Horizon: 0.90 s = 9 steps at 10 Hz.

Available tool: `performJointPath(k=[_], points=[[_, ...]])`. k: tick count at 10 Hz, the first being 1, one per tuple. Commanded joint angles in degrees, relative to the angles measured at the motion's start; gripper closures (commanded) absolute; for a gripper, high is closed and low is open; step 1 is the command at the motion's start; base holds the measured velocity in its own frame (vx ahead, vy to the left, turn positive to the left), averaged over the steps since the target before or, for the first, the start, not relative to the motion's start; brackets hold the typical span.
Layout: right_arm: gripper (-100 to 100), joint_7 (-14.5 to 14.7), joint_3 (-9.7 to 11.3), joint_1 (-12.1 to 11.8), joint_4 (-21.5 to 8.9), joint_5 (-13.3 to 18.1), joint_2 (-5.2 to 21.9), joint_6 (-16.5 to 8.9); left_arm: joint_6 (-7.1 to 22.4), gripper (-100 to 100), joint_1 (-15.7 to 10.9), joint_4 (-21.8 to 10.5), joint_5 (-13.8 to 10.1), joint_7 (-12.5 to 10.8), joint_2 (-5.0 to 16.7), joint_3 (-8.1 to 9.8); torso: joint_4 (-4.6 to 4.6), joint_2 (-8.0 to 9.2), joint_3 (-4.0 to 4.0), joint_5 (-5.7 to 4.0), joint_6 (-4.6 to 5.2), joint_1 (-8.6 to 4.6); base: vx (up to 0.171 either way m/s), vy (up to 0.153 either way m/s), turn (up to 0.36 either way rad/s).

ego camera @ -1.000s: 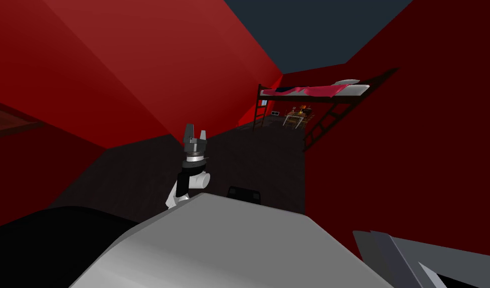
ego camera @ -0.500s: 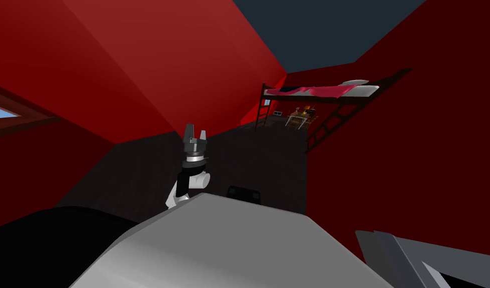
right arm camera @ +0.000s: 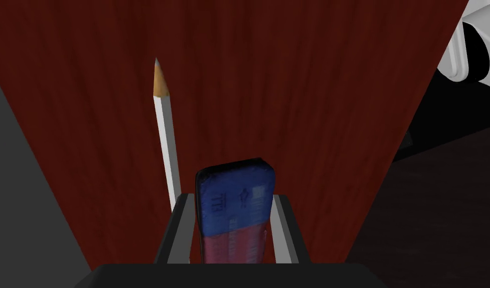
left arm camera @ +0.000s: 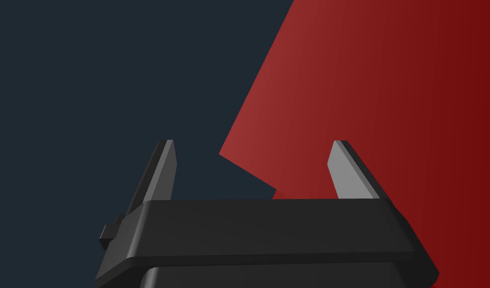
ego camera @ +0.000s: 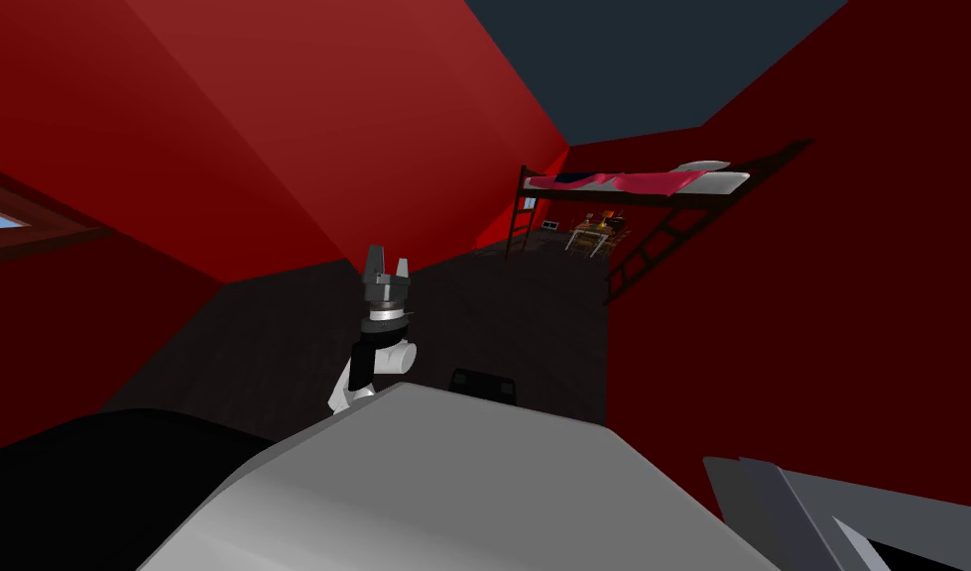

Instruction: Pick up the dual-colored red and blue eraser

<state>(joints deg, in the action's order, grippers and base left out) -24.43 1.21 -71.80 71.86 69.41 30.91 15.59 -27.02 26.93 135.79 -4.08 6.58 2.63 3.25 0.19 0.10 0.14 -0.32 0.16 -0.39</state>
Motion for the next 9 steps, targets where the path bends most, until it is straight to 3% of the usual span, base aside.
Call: performJointPath(k=[1, 2, 7, 8, 9], points=[[0, 0.00, 0.00, 0.00, 0.00, 0.00, 0.00, 0.00, 0.00, 0, 0.00, 0.00, 0.00, 0.00, 0.00, 0.00, 0.00, 0.00, 0.00, 0.00, 0.00, 0.00, 0.000, 0.000, 0.000], [100, 1.88, -0.74, -1.94, 1.49, 0.32, -1.19, -0.04, 0.00, 0, 0.00, 0.00, 0.00, 0.00, 0.00, 0.00, 0.00, 0.00, 0.00, 0.00, 0.00, -0.01, 0.054, -0.059, -0.134], [100, 7.39, -2.70, -8.49, 6.90, 1.29, -4.88, 0.23, 0.00, 0, 0.01, 0.00, 0.00, 0.00, 0.01, 0.01, -0.08, -0.31, -0.19, -0.03, -0.02, -0.24, 0.088, -0.080, -0.091], [100, 6.96, -2.90, -7.29, 5.56, 0.90, -4.71, 0.61, 0.00, 0, 0.01, 0.00, 0.00, 0.00, 0.01, 0.01, -0.09, -0.31, -0.19, -0.03, 0.03, -0.20, 0.037, -0.025, -0.029], [0, 7.45, -3.02, -7.46, 5.56, 0.89, -4.88, 0.75, 0.00, 0, 0.00, 0.00, 0.00, 0.00, 0.00, 0.00, -0.04, -0.20, -0.12, -0.02, -0.05, -0.11, 0.006, -0.004, 0.006]])
